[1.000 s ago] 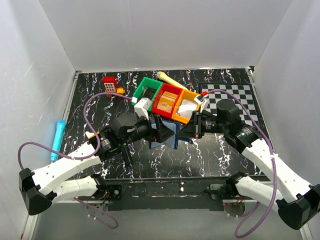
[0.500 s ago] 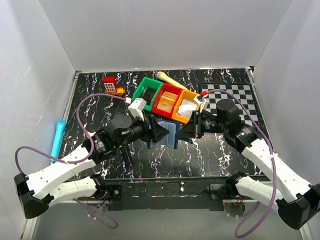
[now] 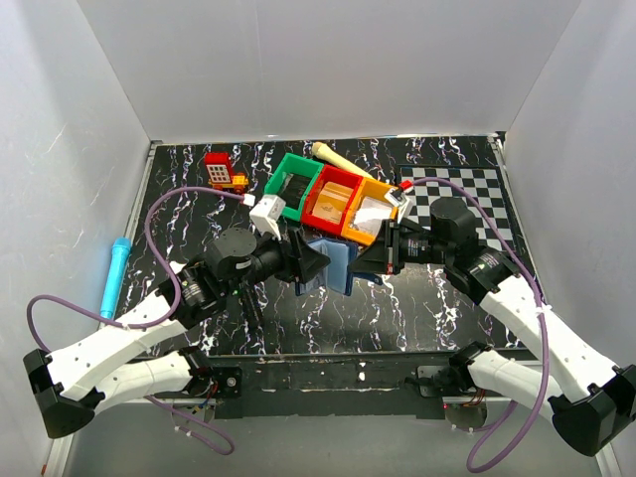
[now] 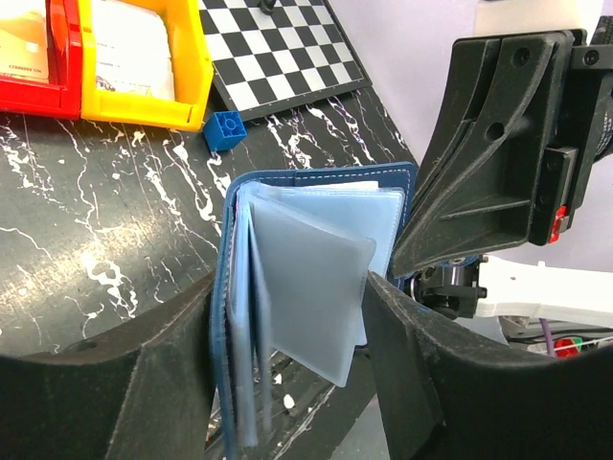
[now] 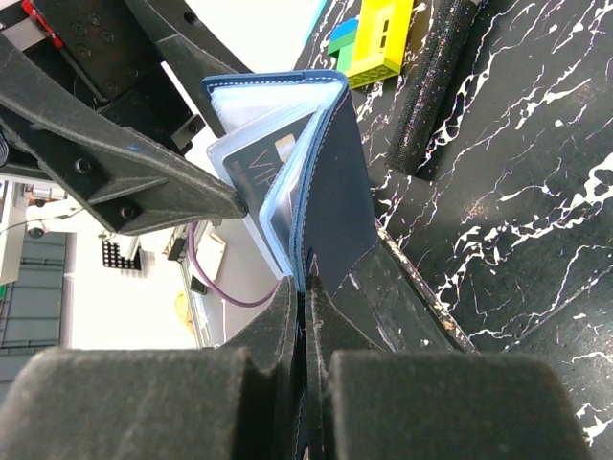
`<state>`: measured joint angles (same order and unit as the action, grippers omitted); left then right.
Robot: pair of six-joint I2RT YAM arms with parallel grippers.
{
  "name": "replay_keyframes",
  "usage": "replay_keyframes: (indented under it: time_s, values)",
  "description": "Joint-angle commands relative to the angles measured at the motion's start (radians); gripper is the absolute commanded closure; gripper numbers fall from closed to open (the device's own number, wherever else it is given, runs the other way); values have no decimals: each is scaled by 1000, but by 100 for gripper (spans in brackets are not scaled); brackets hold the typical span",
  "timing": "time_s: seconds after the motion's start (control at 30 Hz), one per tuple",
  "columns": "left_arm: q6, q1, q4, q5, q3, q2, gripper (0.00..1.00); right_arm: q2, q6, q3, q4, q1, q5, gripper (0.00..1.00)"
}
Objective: Take the credit cards out of the card holder
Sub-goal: Open the card holder at the center of the board.
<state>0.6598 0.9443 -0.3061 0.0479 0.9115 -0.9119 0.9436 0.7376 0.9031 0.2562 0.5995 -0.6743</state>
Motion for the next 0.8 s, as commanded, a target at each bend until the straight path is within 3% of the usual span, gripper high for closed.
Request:
replay_keyframes:
  time_s: [0.0,0.07,0.2,0.47,0.77]
  values:
    - [-28,-1,-16,0,32,5,49,-5,23,-12,-95,-1,-36,99]
    - [-31,-1,-19,-9,43,-4,56,-5,34,-26,-120,-1,-42,99]
    - [-38,-1,-34,-23,75,-24,58,1,34,-36,-132,-1,-45,99]
    - [-40,-1,-45,-14,78,-12,42,-2,32,-43,-138,-3,-47,99]
    - [-38,-1,-51,-8,72,-4,42,-5,32,-43,-138,-3,-48,99]
